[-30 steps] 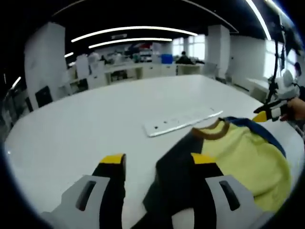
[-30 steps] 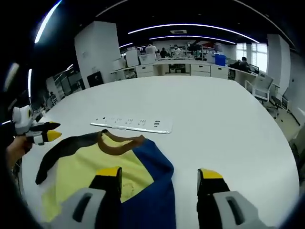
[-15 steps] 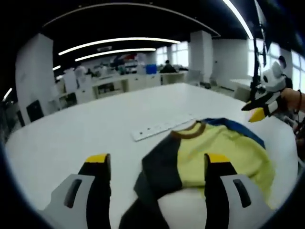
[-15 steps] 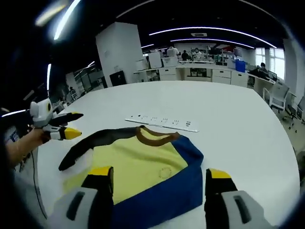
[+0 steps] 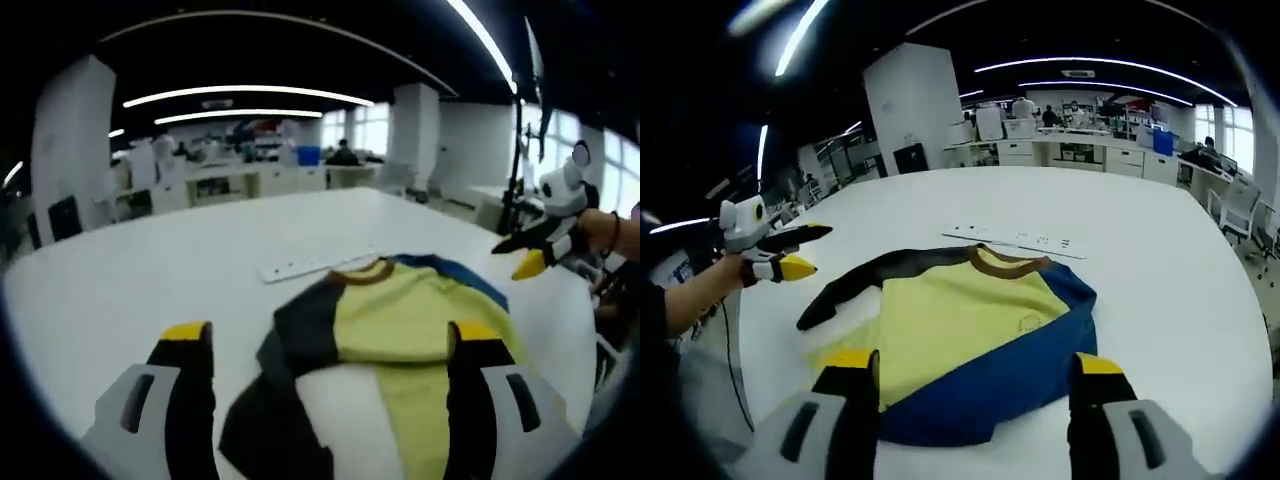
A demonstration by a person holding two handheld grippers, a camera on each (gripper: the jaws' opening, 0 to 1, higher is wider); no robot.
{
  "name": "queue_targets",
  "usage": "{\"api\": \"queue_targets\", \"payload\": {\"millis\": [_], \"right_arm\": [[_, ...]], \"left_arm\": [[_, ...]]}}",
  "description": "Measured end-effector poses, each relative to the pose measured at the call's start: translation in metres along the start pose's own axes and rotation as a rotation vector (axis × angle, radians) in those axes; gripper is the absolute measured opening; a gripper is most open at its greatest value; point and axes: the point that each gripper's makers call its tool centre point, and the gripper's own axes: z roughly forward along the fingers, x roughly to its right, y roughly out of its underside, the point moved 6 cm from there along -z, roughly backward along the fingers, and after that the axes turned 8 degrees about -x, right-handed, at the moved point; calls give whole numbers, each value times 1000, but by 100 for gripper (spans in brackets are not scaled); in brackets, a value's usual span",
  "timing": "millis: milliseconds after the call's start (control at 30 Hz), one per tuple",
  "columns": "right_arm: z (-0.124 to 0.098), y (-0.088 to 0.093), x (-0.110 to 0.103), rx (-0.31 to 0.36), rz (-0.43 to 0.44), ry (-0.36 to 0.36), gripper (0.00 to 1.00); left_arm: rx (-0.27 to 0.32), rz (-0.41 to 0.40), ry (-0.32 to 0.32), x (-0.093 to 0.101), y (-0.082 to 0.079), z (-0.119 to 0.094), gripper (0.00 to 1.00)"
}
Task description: Fold the garment on the visible template until the final outline fits inside the template.
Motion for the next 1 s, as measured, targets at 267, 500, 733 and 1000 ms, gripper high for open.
{"api": "queue_targets", "payload": {"millis": [267,500,733,1000], "right_arm": [[-6,25,-18,-24,-27,-40,71],[-6,40,-33,-26,-58,-60,66],[1,54,-50,-32,-100,-61,52],[17,68,-71,-18,-74,-43,36]], "left_arm": [[-6,36,10,19,26,-23,82],[-42,60,4,31,45,-29,71],[-95,79,-12,43,70,-30,59],[-186,-21,-7,55,98,-23,38]]}}
